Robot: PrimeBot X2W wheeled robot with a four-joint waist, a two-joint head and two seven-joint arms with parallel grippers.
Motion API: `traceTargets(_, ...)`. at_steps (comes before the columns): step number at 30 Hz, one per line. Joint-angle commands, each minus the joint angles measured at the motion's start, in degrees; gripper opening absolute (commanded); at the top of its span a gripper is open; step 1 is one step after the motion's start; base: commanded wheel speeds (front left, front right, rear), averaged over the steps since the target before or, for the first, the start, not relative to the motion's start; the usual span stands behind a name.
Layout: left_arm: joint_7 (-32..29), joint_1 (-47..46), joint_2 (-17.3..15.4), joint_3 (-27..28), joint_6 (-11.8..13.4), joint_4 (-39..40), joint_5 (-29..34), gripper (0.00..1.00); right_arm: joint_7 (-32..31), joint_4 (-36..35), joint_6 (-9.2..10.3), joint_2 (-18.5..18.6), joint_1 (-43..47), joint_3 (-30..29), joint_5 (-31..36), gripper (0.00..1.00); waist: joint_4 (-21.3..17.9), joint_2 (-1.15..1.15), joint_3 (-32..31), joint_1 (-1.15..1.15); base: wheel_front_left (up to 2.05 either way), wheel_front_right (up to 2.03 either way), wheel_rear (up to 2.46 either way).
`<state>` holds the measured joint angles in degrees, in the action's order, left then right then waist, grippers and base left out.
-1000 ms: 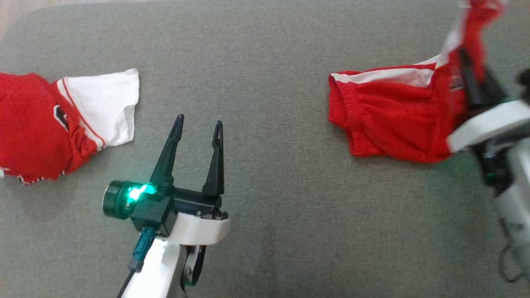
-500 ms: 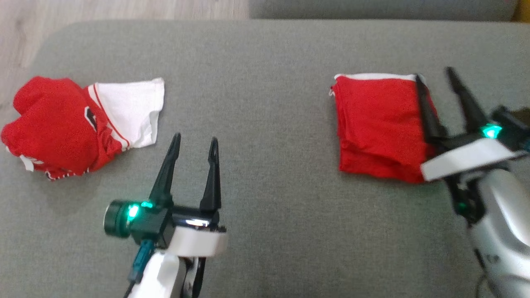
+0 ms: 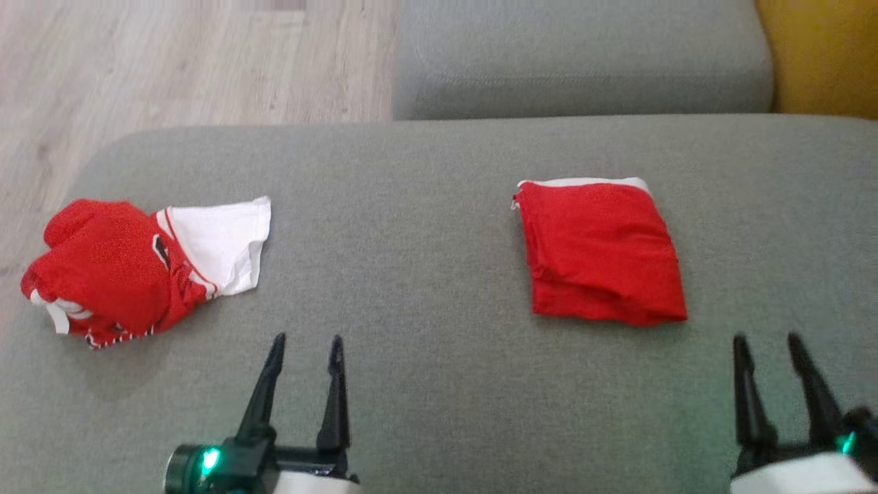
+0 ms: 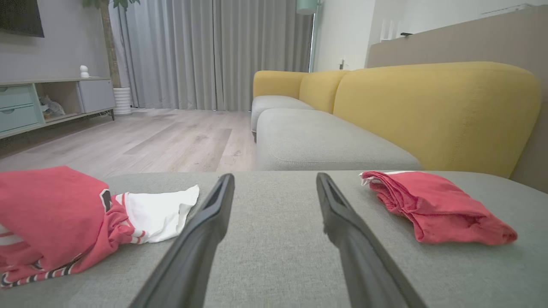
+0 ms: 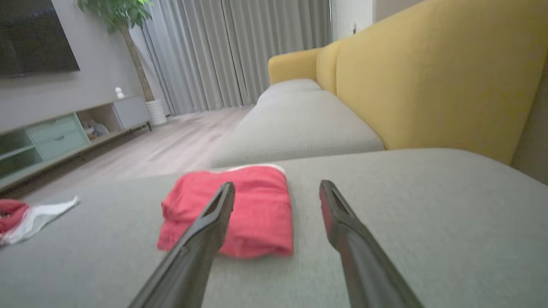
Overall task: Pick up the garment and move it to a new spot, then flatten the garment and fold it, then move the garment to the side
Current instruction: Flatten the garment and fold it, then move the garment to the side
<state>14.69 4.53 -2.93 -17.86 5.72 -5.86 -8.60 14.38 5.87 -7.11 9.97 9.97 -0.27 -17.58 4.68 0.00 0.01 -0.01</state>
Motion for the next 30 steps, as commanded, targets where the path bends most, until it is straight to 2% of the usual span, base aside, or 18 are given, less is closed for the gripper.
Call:
traceTargets(1, 0.30, -1.41, 0.05, 2.70, 0.57, 2.20, -0.35, 1.00, 0.61, -2.08, -0.37, 0.50, -1.31, 1.05, 1.24, 1.00, -0.36, 0.00, -0.60, 0.01, 0.00, 0.00, 0.00)
traceTargets(12, 0.30, 0.61, 0.05, 5.46, 1.38, 1.90, 0.00, 1.00, 0.62, -0.38, -0.37, 0.22, -0.54, 3.15, 4.82, 1.00, -1.88, 0.00, -2.18, 0.01, 0.00, 0.00, 0.00)
traceTargets(30, 0.30, 0.66, 0.05, 4.92, 1.86, 0.85, -0.38, 1.00, 0.62, 1.41, -0.37, 1.38, -0.35, 4.25, 6.12, 1.00, -1.67, 0.00, -2.95, 0.01, 0.00, 0.00, 0.00)
